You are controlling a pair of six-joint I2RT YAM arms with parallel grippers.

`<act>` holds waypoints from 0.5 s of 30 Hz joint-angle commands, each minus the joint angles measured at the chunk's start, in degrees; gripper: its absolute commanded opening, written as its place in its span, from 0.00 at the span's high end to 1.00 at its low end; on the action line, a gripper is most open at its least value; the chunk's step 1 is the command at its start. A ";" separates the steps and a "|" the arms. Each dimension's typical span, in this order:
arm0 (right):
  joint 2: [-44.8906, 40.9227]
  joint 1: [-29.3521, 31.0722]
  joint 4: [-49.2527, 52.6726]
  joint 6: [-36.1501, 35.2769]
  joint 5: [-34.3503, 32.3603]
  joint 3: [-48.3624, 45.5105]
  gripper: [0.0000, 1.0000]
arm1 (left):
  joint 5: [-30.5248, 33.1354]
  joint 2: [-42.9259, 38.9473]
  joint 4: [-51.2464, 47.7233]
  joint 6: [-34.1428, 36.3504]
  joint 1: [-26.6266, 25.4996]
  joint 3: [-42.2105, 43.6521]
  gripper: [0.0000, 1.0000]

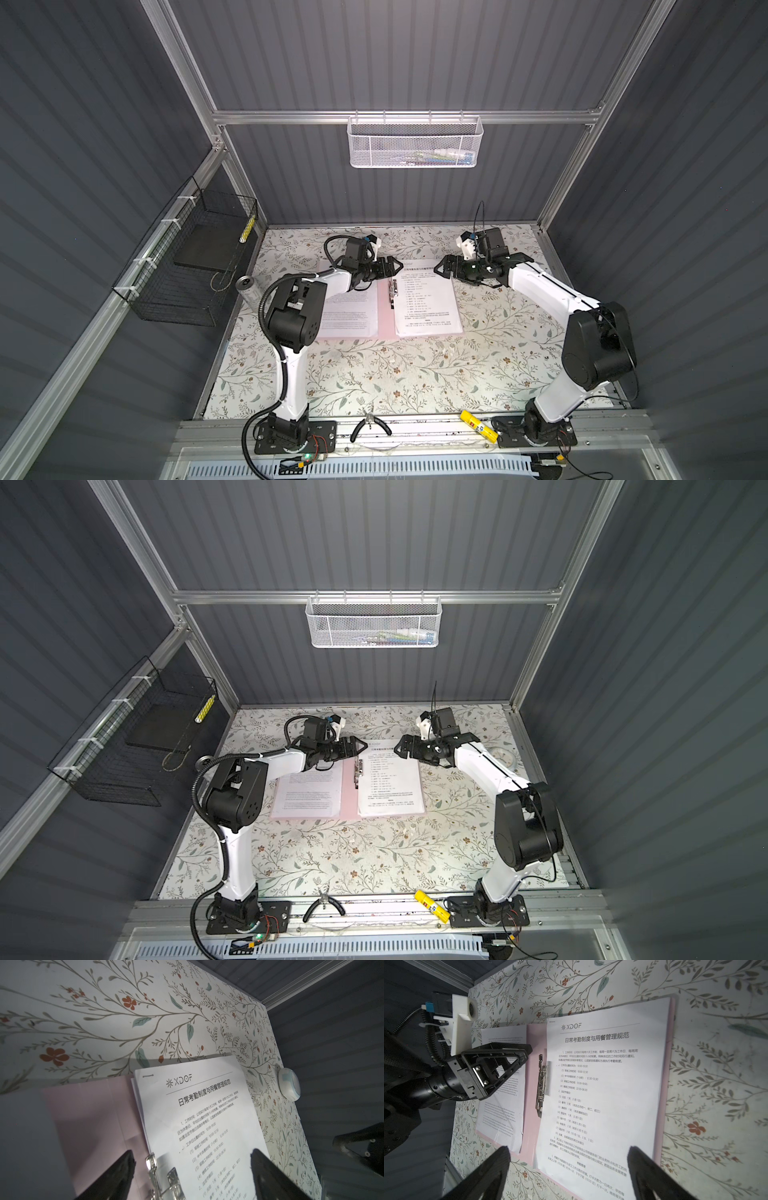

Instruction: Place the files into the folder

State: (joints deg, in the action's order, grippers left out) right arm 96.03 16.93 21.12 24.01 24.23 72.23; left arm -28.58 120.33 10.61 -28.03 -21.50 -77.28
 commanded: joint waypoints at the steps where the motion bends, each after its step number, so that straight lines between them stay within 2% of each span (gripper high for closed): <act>1: 0.64 0.21 0.85 -0.47 0.17 0.97 0.09 | -0.23 1.95 -2.08 1.42 -0.83 -2.40 0.12; 15: 0.44 0.21 0.80 -0.23 -0.34 0.00 0.09 | 2.27 2.90 -2.55 1.31 -1.14 -2.15 0.12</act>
State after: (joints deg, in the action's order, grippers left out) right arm 96.05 16.93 21.26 24.01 24.08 72.23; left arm -27.05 122.45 8.88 -27.59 -22.48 -78.91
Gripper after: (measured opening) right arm 0.910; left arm 0.881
